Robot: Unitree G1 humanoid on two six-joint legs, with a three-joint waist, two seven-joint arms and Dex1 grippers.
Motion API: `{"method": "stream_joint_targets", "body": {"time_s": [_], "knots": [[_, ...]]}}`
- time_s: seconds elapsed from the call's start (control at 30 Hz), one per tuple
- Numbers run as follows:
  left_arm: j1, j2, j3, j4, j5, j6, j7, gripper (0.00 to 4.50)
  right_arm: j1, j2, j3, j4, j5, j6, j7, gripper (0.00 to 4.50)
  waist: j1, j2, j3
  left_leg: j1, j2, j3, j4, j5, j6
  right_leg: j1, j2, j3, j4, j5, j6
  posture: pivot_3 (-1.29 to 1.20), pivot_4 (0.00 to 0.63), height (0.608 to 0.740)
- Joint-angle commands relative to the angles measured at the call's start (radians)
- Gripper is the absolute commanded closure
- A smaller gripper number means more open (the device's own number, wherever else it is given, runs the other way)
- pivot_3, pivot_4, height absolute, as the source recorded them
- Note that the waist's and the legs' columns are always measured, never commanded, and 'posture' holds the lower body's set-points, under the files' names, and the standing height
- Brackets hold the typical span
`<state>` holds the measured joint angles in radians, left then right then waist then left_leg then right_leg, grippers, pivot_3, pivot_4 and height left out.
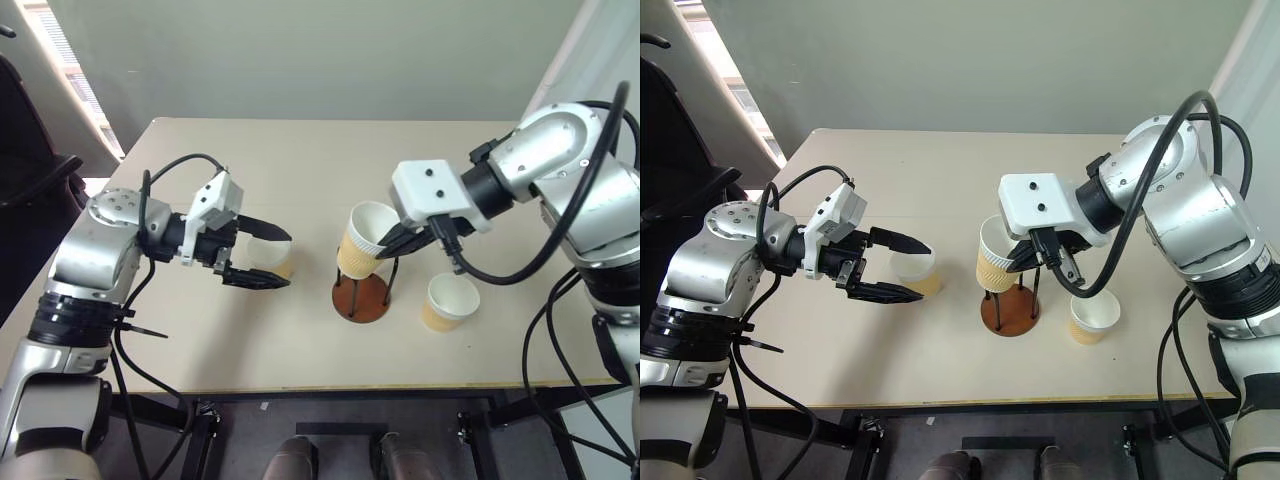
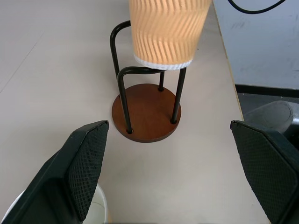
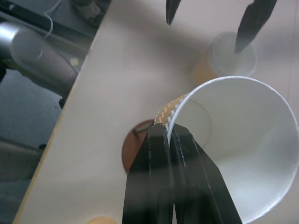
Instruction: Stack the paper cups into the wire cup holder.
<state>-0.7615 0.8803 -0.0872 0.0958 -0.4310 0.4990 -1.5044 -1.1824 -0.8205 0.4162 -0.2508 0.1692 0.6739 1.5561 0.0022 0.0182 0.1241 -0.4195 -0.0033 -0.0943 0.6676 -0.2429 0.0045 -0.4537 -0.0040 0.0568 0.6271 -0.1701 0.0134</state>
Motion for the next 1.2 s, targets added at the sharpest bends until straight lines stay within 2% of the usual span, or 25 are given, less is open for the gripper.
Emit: {"method": "stream_joint_targets", "body": {"time_s": [0.03, 0.53, 0.67, 0.8, 0.93, 1.2], "knots": [[-0.001, 0.010, 0.024, -0.025, -0.010, -0.005, -0.001, 0.00, -0.013, -0.013, -0.001, 0.009, -0.011, -0.024, 0.006, 4.46, 0.000, 0.000, 0.000, 0.000, 0.000, 0.000, 0.000, 0.000, 0.000, 0.000, 0.000, 0.000, 0.000, 0.000, 0.000, 0.00, 0.150, 0.740], [-0.007, 0.005, 0.018, -0.018, -0.006, -0.009, -0.001, 0.00, -0.015, 0.001, 0.057, 0.070, -0.088, -0.113, 0.014, 4.46, 0.000, 0.000, 0.000, 0.000, 0.000, 0.000, 0.000, 0.000, 0.000, 0.000, 0.000, 0.000, 0.000, 0.000, 0.000, 0.00, 0.150, 0.740], [-0.007, 0.005, 0.014, -0.019, -0.004, -0.007, -0.002, 0.00, -0.010, 0.044, 0.064, 0.075, -0.094, -0.102, -0.004, 3.60, -0.002, 0.000, 0.000, 0.000, 0.000, 0.000, 0.000, 0.000, 0.000, 0.000, 0.000, 0.000, 0.000, 0.000, 0.000, 0.00, 0.150, 0.740], [-0.002, 0.003, 0.014, -0.020, -0.002, -0.007, 0.003, 0.00, -0.001, 0.083, 0.036, 0.079, -0.084, -0.068, -0.045, 2.25, -0.002, 0.000, 0.000, 0.000, 0.000, 0.000, -0.001, 0.000, 0.000, 0.000, 0.000, 0.000, 0.000, 0.000, 0.000, 0.00, 0.150, 0.740], [0.001, 0.004, 0.024, -0.030, 0.018, -0.030, 0.040, 0.00, 0.006, 0.122, -0.079, 0.078, -0.012, 0.016, -0.130, 0.88, -0.001, 0.000, 0.000, 0.000, 0.000, 0.000, 0.000, 0.000, 0.000, 0.000, 0.000, 0.000, 0.000, 0.000, 0.000, 0.00, 0.150, 0.740], [0.039, 0.087, -0.085, -0.049, 0.281, -0.215, 0.124, 0.00, 0.041, 0.072, -0.273, 0.028, 0.148, 0.196, -0.213, 0.88, 0.000, 0.000, 0.000, 0.000, 0.000, 0.000, -0.001, 0.000, 0.000, 0.000, 0.000, 0.000, -0.001, -0.001, -0.001, 0.00, 0.150, 0.740]]}}
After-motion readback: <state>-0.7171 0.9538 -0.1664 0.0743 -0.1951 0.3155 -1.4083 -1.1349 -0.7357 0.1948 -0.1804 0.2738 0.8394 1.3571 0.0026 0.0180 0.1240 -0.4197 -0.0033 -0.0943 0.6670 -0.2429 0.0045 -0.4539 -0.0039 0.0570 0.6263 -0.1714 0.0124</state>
